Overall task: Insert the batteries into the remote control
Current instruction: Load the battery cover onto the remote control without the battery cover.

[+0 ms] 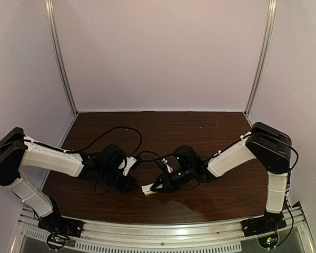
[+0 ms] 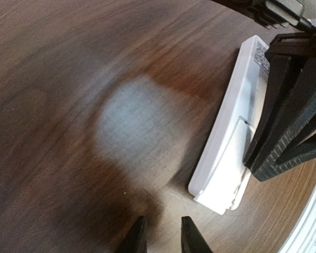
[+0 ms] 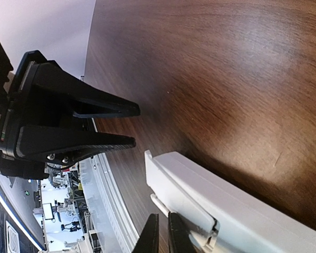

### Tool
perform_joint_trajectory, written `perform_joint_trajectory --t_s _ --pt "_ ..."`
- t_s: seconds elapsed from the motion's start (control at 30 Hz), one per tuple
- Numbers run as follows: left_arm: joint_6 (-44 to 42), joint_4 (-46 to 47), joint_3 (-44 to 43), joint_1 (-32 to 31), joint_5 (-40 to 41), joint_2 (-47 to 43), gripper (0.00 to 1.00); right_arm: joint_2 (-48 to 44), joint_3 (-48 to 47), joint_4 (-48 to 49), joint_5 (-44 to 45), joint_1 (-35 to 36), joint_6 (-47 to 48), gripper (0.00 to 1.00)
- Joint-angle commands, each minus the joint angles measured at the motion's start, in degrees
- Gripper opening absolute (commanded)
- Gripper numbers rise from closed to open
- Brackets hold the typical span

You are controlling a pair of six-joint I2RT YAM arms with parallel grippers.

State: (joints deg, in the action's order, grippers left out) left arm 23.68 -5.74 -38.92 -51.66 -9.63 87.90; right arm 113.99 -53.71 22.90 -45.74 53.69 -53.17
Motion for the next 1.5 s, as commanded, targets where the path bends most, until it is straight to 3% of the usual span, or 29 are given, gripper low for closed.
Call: perform_joint_trajectory --t_s 0.0,0.3,1.47 --pt "-0.13 0.53 -2.13 0.46 2.22 -0.10 0.23 -2.14 1.21 -0.09 1.32 -0.07 0.26 0.09" --pt "-0.60 2.53 -4.49 0.50 2.32 2.91 0.24 -3.16 0.56 5.67 0.16 -0.10 -2.71 0.12" --pt "-2.60 1.63 -6.06 -1.24 -1.15 5.40 0.23 0.41 -1.17 5.62 0.68 -1.49 -3.52 0.11"
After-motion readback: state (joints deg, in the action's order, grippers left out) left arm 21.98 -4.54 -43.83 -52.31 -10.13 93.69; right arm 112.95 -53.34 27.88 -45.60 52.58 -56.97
